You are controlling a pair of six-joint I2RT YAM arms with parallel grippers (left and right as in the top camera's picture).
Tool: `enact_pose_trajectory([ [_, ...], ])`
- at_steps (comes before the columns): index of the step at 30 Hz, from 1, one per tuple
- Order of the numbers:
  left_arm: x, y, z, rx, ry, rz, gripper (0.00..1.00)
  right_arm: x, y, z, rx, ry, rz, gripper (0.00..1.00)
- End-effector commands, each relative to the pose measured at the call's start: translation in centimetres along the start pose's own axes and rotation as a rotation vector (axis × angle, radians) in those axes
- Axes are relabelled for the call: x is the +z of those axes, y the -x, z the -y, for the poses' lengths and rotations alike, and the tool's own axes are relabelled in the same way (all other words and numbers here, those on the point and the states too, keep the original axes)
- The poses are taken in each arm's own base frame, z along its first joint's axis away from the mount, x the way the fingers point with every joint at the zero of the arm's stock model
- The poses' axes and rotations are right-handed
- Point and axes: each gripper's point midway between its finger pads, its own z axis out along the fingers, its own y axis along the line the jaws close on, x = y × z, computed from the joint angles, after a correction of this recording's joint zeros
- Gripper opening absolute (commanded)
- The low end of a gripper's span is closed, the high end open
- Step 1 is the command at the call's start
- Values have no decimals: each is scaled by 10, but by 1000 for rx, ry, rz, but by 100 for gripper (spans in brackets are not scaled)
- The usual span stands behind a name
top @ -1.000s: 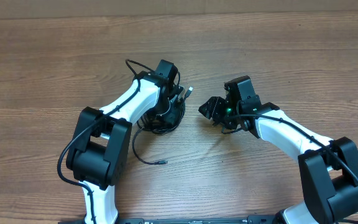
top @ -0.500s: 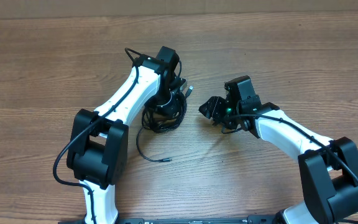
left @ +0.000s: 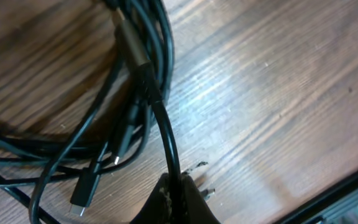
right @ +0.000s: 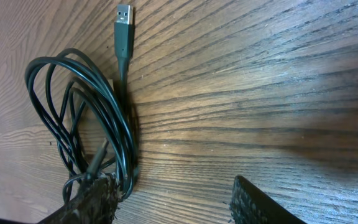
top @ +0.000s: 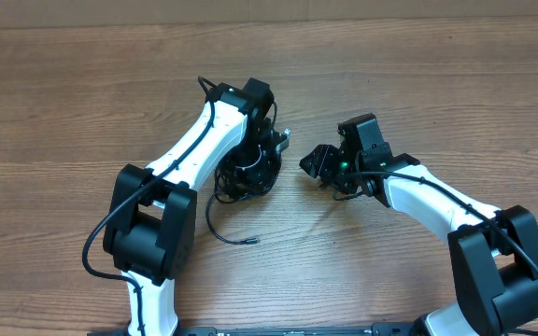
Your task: Untangle cables
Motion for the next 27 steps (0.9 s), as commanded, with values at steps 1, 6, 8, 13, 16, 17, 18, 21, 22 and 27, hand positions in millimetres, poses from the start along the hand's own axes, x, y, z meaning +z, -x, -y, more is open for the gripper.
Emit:
enact_pose_trajectory([
  [1, -6, 3, 30, 186, -125, 31, 4, 2, 0, 4, 2, -15, 6, 58],
  [6, 2, -4, 53, 302, -170, 5, 9, 1, 1, 5, 2, -17, 8, 58],
  [8, 8, -8, 55, 316, -169, -10, 13, 1, 2, 6, 3, -26, 17, 57],
  [13, 25, -14, 52, 315, -171, -24, 21, 1, 8, 12, 2, -60, 52, 57],
  [16, 37, -16, 50, 307, -171, -23, 28, 1, 8, 13, 3, -64, 53, 57],
  [17, 39, -18, 49, 305, -171, -29, 34, 1, 9, 14, 4, -68, 55, 57],
  [18, 40, -19, 48, 304, -171, -31, 41, 1, 10, 15, 5, -73, 61, 57],
  [21, 39, -19, 43, 250, -136, -42, 66, 0, 14, 19, 6, -94, 84, 57],
  [22, 38, -18, 40, 230, -114, -47, 69, 0, 15, 20, 7, -100, 90, 57],
  [27, 7, -1, 40, 210, -67, -11, 75, -2, 21, 27, 43, -136, 128, 93],
])
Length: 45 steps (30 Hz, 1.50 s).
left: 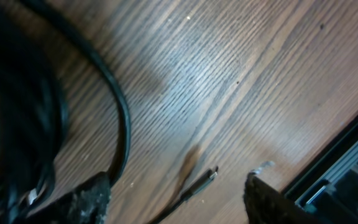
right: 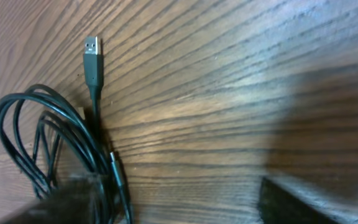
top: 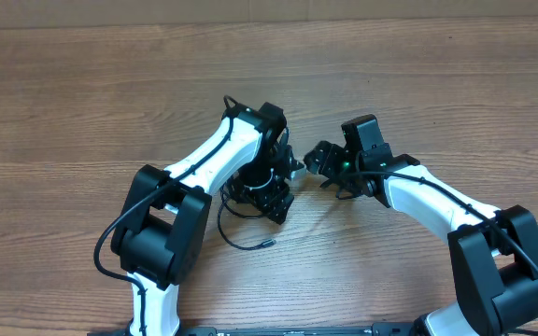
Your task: Untangle cables
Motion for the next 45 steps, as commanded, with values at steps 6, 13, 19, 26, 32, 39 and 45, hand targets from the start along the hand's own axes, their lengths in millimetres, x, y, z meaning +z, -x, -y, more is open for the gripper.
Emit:
enact_pose_trajectory([
  [6, -71, 56, -25, -148, 231, 211, 61, 0, 9, 12, 56, -58, 53, 100],
  [13, -61, 54, -39, -194, 286, 210, 25, 0, 9, 12, 57, -60, 52, 100],
  [19, -34, 54, -59, -297, 279, 248, 39, 0, 9, 12, 57, -60, 52, 100],
  [26, -33, 62, -72, -390, 275, 319, 29, 0, 9, 12, 57, -60, 52, 100],
  [32, -28, 66, -74, -444, 266, 347, 29, 0, 9, 12, 57, -60, 52, 100],
  [39, -19, 71, -80, -463, 264, 388, 30, 0, 9, 12, 57, -59, 52, 100],
  [45, -22, 79, -81, -493, 257, 428, 30, 0, 9, 12, 57, -60, 52, 100],
])
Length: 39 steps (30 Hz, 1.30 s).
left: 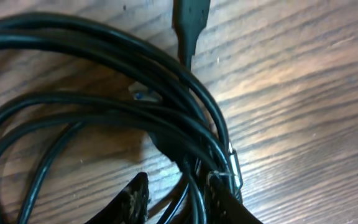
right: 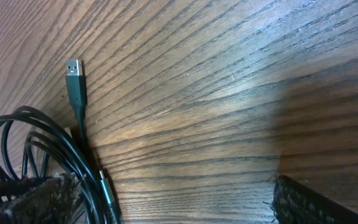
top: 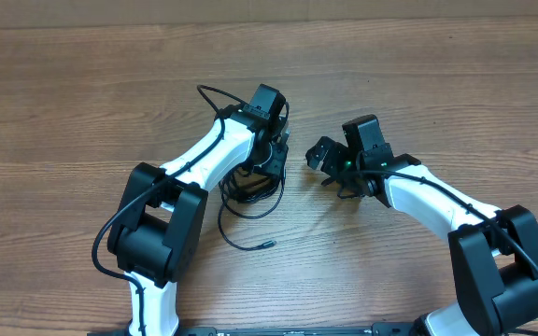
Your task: Untangle cables
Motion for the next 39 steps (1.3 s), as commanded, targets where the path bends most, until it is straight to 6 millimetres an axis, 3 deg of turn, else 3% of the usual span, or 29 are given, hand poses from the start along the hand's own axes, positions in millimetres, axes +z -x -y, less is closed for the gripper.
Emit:
enact_pose_trajectory([
  [1, -1, 1, -1, -40, 4, 10, 30, 1, 1, 2, 3, -9, 10, 100],
  [12, 16, -11, -7, -67, 7, 11, 25, 1, 1, 1, 2, -7, 10, 100],
  [14, 16, -11, -7, -66, 6, 11, 18, 1, 2, 1, 2, -7, 11, 100],
  [16, 16, -11, -6, -66, 3, 10, 4, 1, 1, 1, 2, -7, 11, 100],
  [18, 15, -12, -5, -67, -2, 2, 4, 1, 1, 2, 2, -9, 9, 100],
  [24, -13, -8, -4, -35, 12, -56, 4, 1, 1, 2, 3, -8, 9, 100],
  [29, -49, -4, 2, 60, 17, -104, 4, 1, 1, 2, 2, -8, 9, 100],
  [32, -67, -7, 2, 94, 30, -139, 13, 1, 1, 2, 3, -8, 9, 100],
  [36, -73, -22, -6, 90, 74, -202, 8, 1, 1, 1, 3, -5, 6, 100],
  [39, -66, -28, -14, 65, 122, -215, 4, 1, -3, -4, 1, 23, -16, 100],
])
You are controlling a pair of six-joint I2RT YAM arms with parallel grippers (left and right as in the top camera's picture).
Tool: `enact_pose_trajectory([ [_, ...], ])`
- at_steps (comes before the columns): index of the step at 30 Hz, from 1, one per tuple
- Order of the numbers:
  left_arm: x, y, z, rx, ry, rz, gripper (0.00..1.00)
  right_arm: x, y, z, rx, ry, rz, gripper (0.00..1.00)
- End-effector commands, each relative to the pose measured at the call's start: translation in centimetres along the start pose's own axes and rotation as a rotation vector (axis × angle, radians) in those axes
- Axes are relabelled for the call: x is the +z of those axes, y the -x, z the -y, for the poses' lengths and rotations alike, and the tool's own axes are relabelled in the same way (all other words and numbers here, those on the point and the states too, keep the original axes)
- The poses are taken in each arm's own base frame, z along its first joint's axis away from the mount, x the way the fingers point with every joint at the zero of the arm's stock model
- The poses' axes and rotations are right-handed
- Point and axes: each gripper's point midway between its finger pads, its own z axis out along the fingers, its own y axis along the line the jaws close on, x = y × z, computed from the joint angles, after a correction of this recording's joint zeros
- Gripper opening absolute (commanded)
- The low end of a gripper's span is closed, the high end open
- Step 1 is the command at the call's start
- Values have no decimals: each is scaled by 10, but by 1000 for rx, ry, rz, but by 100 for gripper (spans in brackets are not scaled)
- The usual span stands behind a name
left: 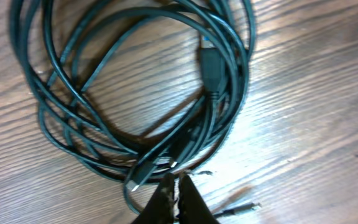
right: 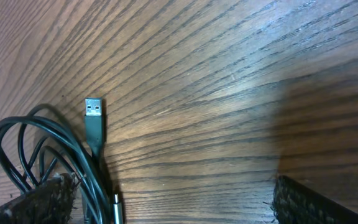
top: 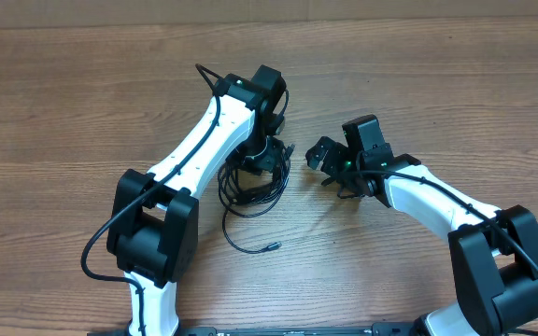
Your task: Untangle cables
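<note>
A tangled coil of black cables [top: 250, 184] lies on the wooden table between the arms, with one loose end [top: 271, 247] trailing toward the front. In the left wrist view the coil [left: 241, 81] spreads out below the camera with a USB plug [left: 210, 65] across it. Strands run right up to the tips of my left gripper [left: 176, 182], which is shut on a strand at the coil's near edge. My right gripper [right: 179, 202] stands open beside the coil, holding nothing. A USB-A plug [right: 94, 115] points away from it, and the coil [right: 48, 149] touches its left finger [right: 45, 202].
Bare wooden tabletop [top: 418, 84] surrounds the coil on all sides. A thin plug end [left: 244, 205] lies just right of the left fingers. Both arm bases stand at the table's front edge.
My left gripper, then partly open around strands low in the coil, is now shut at the coil's edge and seen from higher up. The coil and its USB plug shifted slightly. The right arm has not moved.
My left gripper was first shut on a cable at the coil. It then stood open beside the bundle near the loose end. Later it straddled strands deep in the coil, and now it is shut at its edge. The right gripper stayed open next to the coil throughout.
</note>
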Motion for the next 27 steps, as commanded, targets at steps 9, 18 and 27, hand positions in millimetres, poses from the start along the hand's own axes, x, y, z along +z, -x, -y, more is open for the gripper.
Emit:
enact_pose_trajectory([
  [9, 50, 0, 15, 29, -88, 41, 35, 1, -8, -9, -5, 46, -40, 76],
  [18, 72, 11, 15, 59, -95, 120, 28, 3, -23, -18, -32, 58, -71, 26],
  [27, 77, 9, 14, 69, -104, 117, 4, 4, -30, -23, -29, 65, -89, 49],
])
